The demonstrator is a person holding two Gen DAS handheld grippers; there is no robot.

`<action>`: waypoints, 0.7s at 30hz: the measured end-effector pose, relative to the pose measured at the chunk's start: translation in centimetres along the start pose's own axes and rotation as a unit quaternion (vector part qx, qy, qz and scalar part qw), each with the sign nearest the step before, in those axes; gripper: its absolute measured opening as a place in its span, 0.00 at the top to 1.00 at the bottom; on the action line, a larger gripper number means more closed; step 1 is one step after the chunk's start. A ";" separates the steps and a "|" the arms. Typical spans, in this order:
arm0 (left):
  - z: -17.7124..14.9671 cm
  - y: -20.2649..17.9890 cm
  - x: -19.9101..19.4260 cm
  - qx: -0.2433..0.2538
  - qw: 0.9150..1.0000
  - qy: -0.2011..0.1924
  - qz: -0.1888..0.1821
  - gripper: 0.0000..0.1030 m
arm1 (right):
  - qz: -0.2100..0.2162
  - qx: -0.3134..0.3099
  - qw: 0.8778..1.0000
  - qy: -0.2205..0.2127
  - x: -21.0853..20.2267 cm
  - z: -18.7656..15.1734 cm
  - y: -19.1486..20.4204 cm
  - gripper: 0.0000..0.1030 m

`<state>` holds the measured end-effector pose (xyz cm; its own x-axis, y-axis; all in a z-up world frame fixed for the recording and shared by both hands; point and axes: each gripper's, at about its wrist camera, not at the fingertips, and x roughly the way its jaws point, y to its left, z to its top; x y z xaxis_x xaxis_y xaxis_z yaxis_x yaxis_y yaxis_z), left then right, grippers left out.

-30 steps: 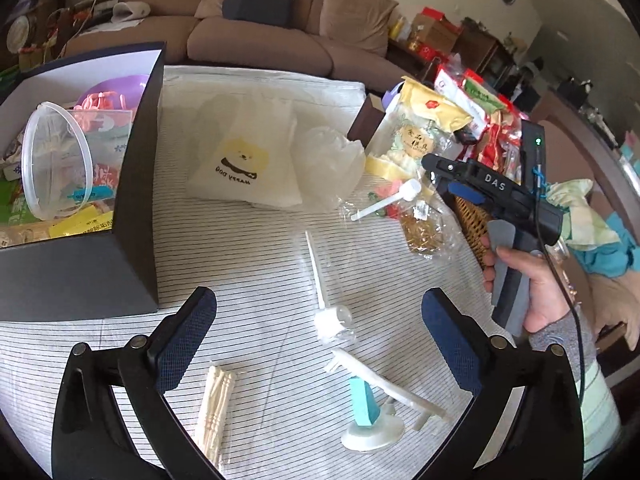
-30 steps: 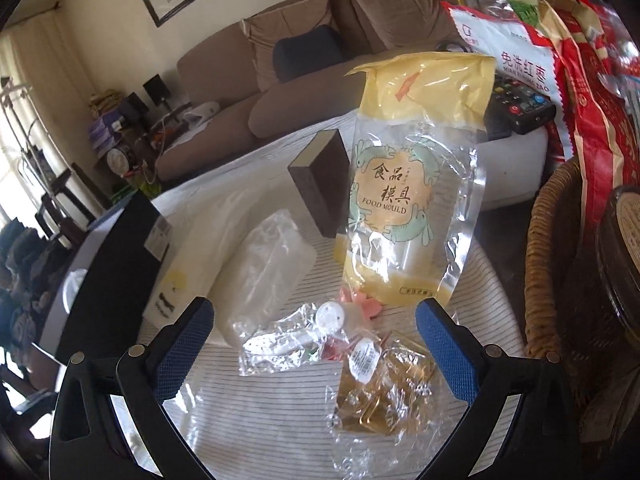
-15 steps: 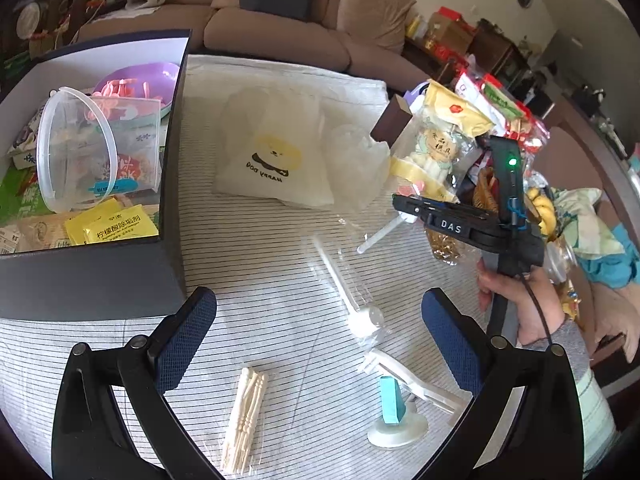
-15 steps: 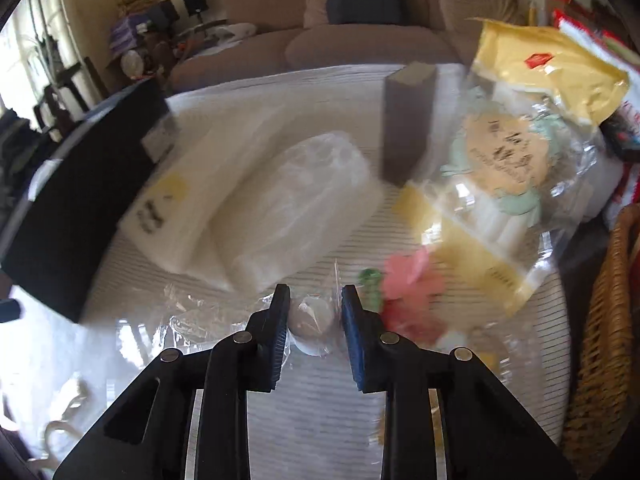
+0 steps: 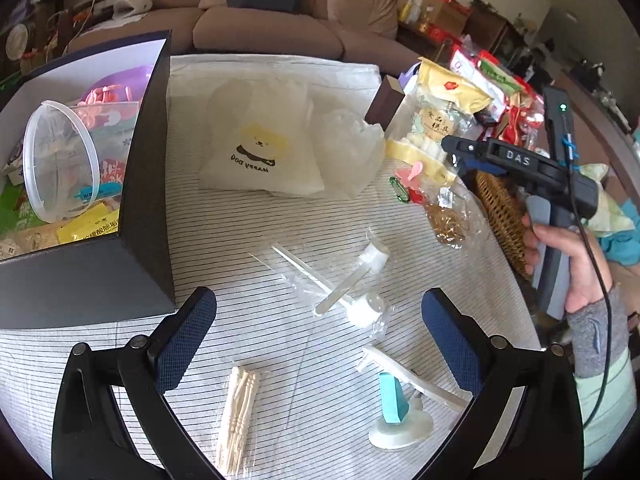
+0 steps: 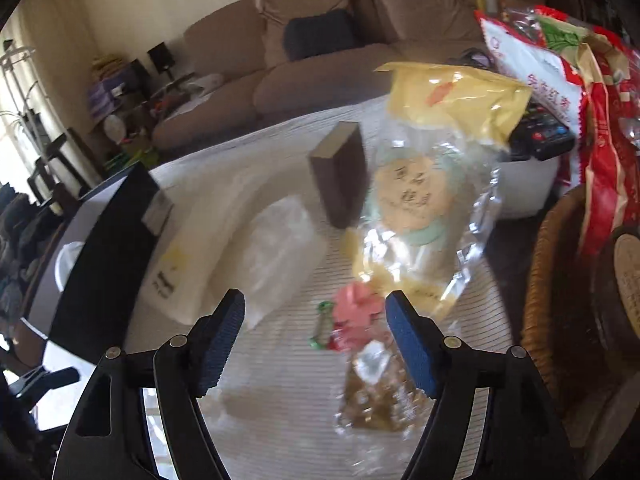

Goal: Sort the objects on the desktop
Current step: 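Grasp another pink flower mold near the plastic bag with the right tool, then pass the pink flower mold from the right tool into the left tool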

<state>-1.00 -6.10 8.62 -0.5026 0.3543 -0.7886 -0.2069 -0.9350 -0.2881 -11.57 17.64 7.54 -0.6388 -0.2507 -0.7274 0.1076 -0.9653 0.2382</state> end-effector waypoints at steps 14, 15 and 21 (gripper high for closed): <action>0.0 -0.5 0.1 0.024 0.999 0.001 0.028 0.00 | -0.112 -0.105 0.983 0.098 10.4 -0.3 1.8 0.92; 0.1 -0.4 0.1 0.023 0.999 0.000 0.028 0.00 | -0.107 -0.104 0.984 0.099 10.2 -0.3 1.8 0.92; 0.4 0.5 -0.4 0.000 1.000 0.000 0.008 0.00 | -0.022 -0.033 0.996 0.074 6.7 0.4 1.2 0.96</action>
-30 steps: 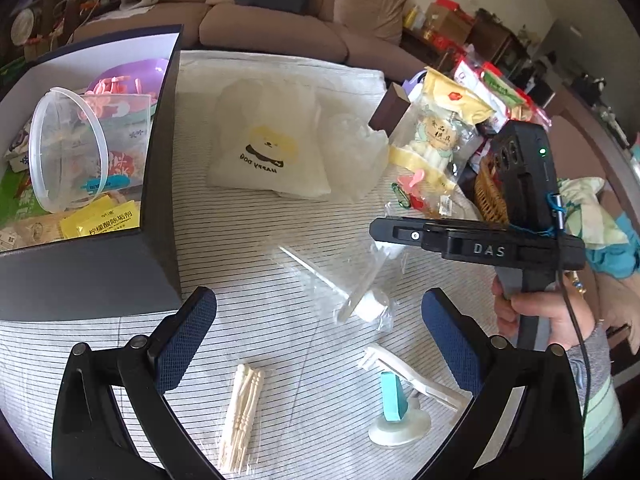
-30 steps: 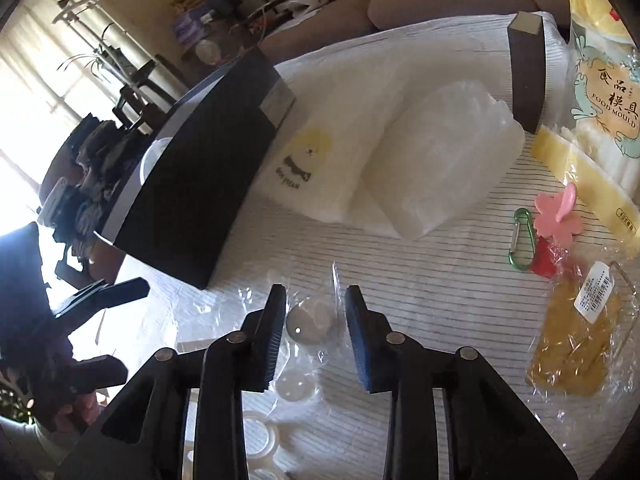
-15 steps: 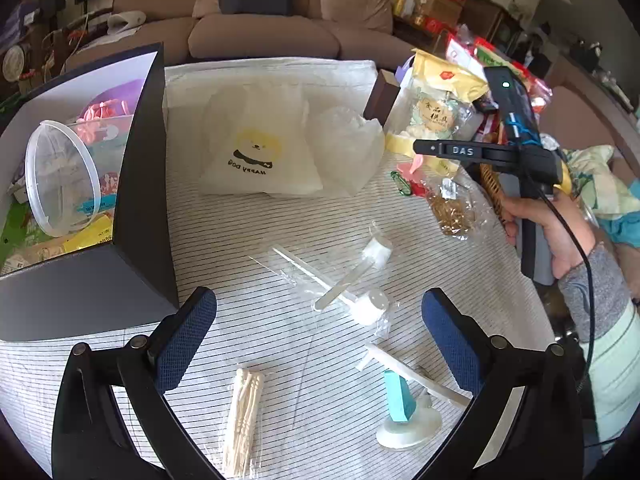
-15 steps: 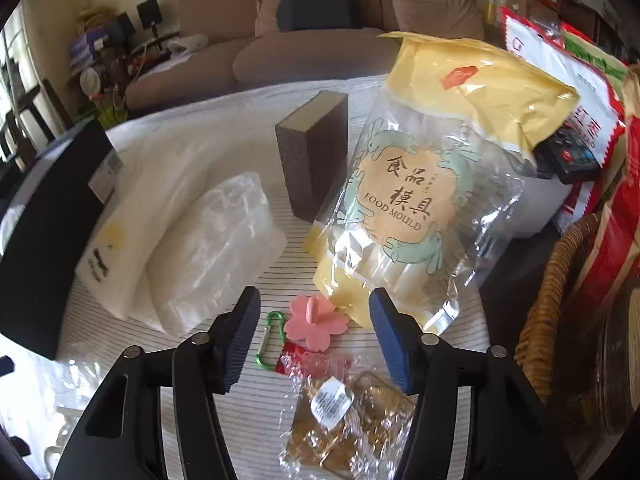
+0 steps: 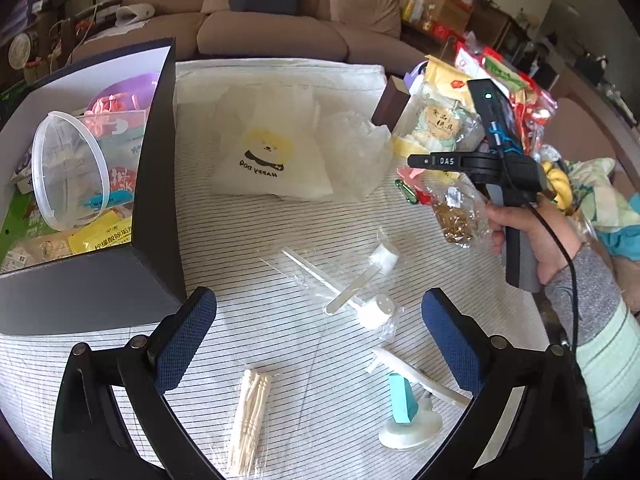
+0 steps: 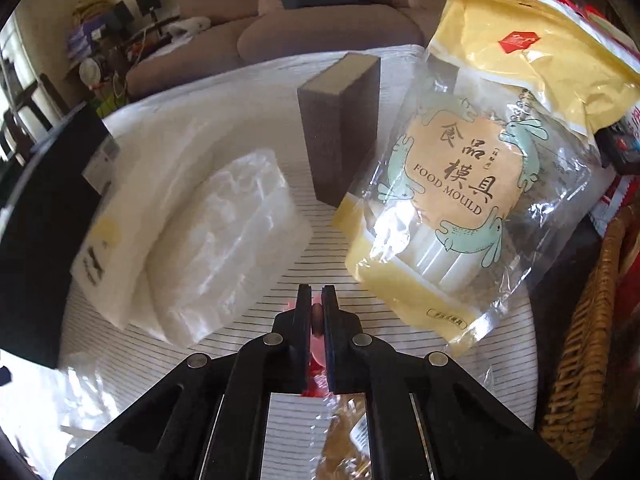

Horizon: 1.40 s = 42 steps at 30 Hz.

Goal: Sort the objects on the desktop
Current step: 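Pass the pink flower mold from the right tool into the left tool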

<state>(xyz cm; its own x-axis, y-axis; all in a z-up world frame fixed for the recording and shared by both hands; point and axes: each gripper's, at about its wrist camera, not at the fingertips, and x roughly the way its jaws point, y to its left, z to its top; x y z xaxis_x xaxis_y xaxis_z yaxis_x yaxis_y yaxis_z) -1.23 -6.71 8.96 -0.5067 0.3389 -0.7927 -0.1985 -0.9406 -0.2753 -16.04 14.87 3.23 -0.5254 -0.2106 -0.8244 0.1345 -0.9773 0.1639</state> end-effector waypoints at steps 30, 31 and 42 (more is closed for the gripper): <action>2.9 9.6 -5.4 -0.191 0.891 -0.137 -0.389 0.15 | 0.660 0.282 0.696 0.009 -6.6 -7.7 12.4 0.94; 2.9 9.6 -5.2 -0.192 0.889 -0.134 -0.395 0.16 | 0.662 0.289 0.691 0.008 -6.5 -7.7 12.3 0.94; 2.6 7.7 -5.4 -0.167 0.888 -0.137 -0.406 0.60 | 0.659 0.310 0.686 -0.001 -6.2 -8.4 10.1 0.92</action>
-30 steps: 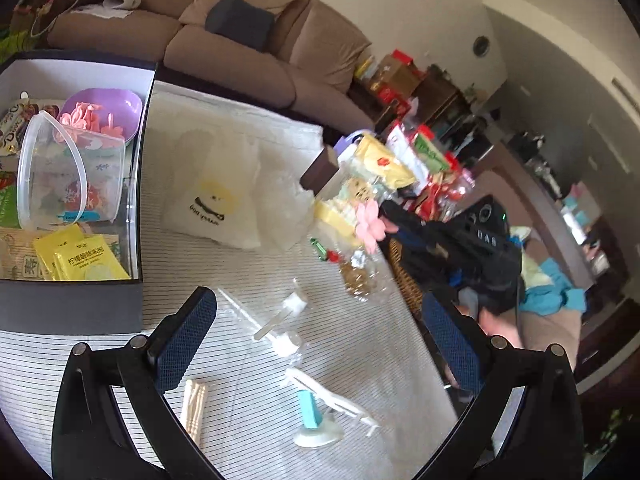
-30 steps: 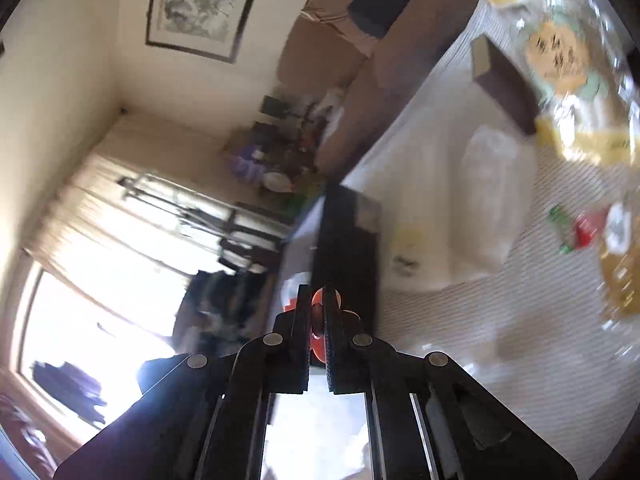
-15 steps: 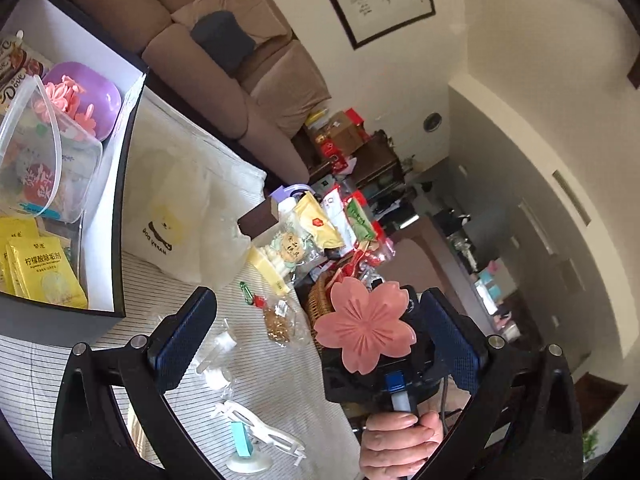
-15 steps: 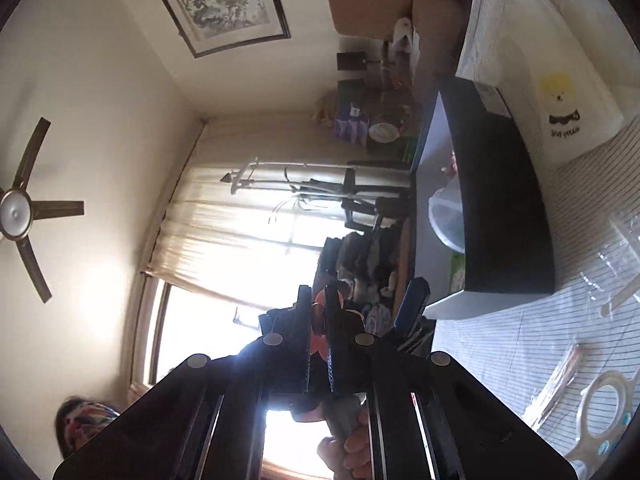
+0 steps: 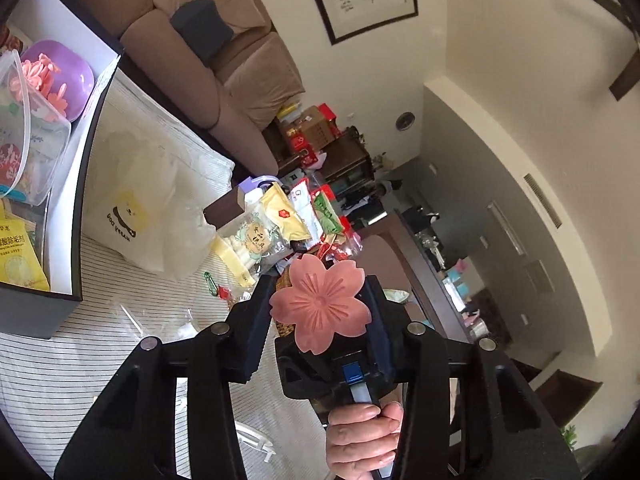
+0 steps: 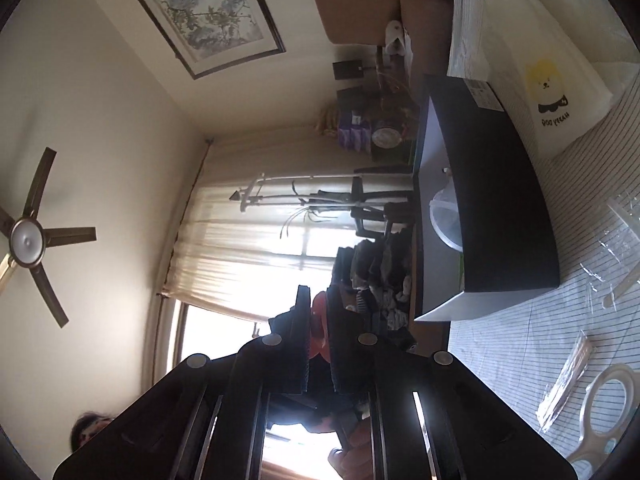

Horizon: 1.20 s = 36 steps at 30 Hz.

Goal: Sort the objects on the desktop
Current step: 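Pass the pink flower mold from the right tool into the left tool, then carry the pink flower mold into the box and lower it onto the purple plate with the left tool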

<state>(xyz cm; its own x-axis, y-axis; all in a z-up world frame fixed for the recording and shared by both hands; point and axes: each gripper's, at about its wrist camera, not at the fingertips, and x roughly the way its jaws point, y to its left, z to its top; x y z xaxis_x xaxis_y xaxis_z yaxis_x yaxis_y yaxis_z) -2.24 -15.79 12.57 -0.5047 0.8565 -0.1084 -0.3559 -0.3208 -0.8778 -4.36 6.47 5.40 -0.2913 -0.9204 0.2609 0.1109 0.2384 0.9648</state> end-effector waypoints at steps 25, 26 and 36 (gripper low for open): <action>-2.0 -3.9 1.1 0.189 0.932 0.012 0.310 0.60 | -0.606 -0.459 0.648 0.040 6.7 -4.3 4.8 0.36; -2.1 -3.8 1.3 0.192 0.929 0.015 0.317 0.60 | -0.606 -0.459 0.649 0.042 6.8 -4.4 4.7 0.36; -2.2 -3.8 2.4 0.204 0.915 0.027 0.347 0.60 | -0.591 -0.451 0.667 0.047 7.0 -4.4 5.3 0.36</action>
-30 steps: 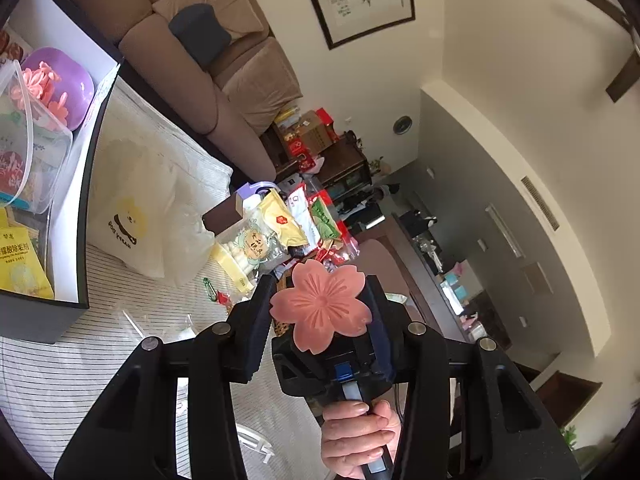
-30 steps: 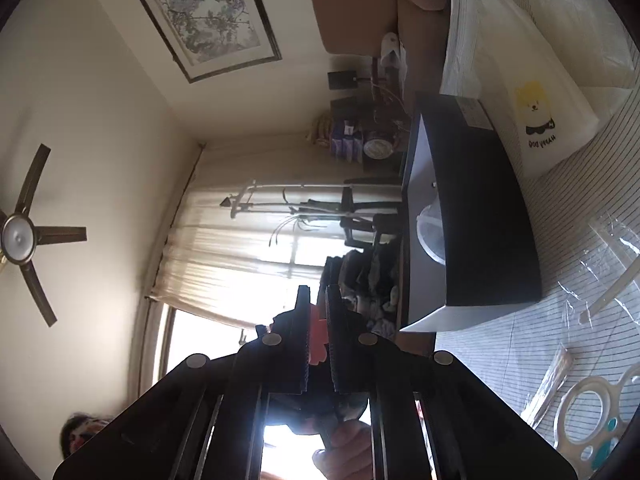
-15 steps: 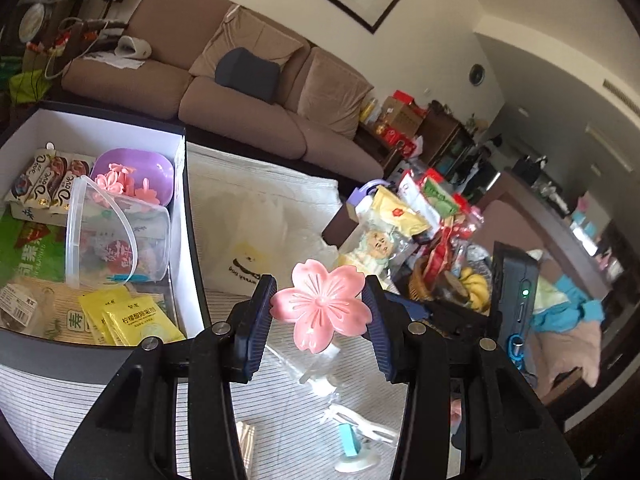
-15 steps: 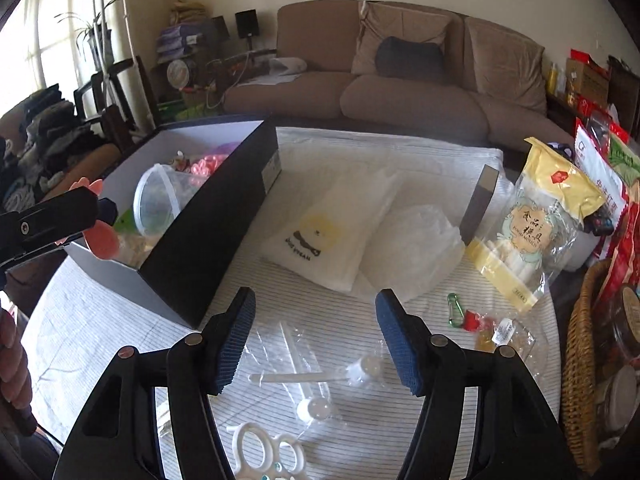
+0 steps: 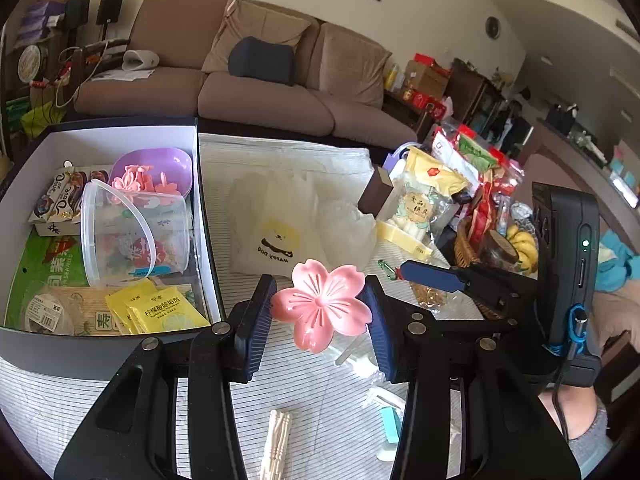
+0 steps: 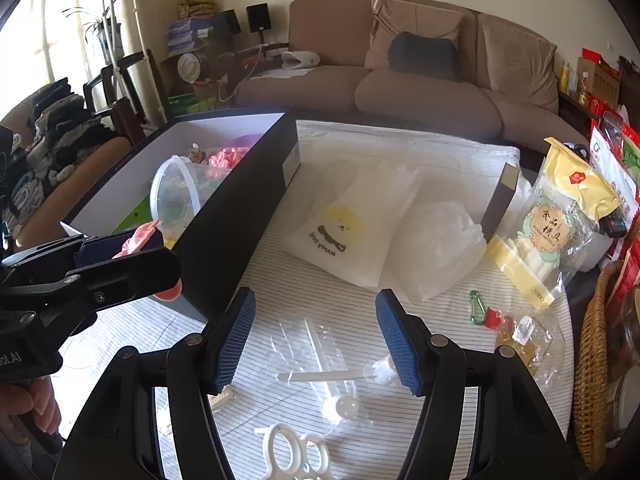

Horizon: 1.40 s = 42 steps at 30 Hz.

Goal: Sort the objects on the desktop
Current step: 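Carry the pink flower mold into the box and lower it onto the purple plate with the left tool, then open the left tool and withdraw it from the box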

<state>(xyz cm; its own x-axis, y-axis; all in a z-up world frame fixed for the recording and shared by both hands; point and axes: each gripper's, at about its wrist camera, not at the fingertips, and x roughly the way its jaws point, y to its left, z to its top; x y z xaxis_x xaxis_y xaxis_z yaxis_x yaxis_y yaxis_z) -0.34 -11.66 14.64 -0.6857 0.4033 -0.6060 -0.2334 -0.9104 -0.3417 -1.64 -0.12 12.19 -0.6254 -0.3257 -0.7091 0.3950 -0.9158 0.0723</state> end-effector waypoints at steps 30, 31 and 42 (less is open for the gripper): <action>16.6 19.1 21.0 -0.101 0.961 0.172 0.192 0.59 | 0.027 0.032 0.999 0.004 0.6 0.1 -3.7 0.35; 16.6 19.1 21.1 -0.103 0.960 0.171 0.197 0.59 | 0.025 0.030 0.999 0.005 0.6 0.1 -3.6 0.35; 17.3 18.8 16.4 -0.116 0.961 0.113 0.223 0.21 | 0.026 0.020 0.999 0.000 0.7 0.1 -2.8 0.29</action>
<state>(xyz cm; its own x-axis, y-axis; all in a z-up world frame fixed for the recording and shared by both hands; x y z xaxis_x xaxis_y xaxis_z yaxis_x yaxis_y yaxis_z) -27.90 -23.74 10.74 -0.5081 0.0105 -0.8612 0.2269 -0.9630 -0.1456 -3.26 2.19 11.54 -0.6055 -0.3727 -0.7032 0.3991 -0.9066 0.1368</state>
